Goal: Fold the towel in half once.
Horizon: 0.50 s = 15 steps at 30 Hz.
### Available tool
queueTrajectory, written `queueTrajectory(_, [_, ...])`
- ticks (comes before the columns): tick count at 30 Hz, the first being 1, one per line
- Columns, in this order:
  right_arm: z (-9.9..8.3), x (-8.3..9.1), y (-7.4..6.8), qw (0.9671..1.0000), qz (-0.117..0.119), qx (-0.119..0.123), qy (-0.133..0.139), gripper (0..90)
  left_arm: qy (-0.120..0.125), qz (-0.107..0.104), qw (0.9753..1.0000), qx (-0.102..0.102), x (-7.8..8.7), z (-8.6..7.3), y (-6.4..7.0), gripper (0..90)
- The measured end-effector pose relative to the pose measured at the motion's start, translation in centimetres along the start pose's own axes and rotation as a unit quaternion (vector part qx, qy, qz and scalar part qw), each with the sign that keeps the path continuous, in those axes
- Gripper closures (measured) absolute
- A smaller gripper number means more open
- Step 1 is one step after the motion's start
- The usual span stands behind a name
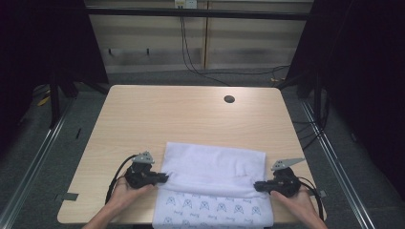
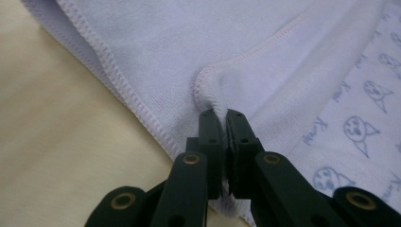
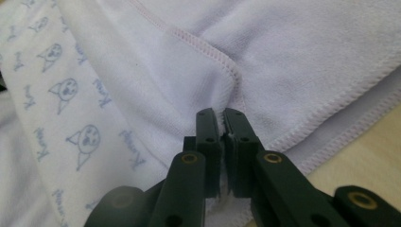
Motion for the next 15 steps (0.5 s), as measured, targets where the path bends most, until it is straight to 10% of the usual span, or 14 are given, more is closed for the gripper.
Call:
queueTrajectory(6, [2.9, -1.0, 2.2, 0.9996, 0.018, -0.015, 0.013, 85.9, 0.011, 0.027, 0.9994, 0.018, -0.3, 2.0, -3.0, 86.6])
queueTrajectory(15, [8.3, -2.1, 5.9, 0.9989, -0.031, -0.027, 0.021, 86.0, 0.036, 0.063, 0.9955, 0.062, -0.7, 4.7, -7.8, 86.7])
Point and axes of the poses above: each handheld gripper's, and its own axes: x roughly backward along the jaws, z roughly out of its top, y roughly to its right, the point moved 3 cm from there along -x, roughly forward along the jaws, and after that the axes turned 15 degrees about -y, right-handed, at the moved point
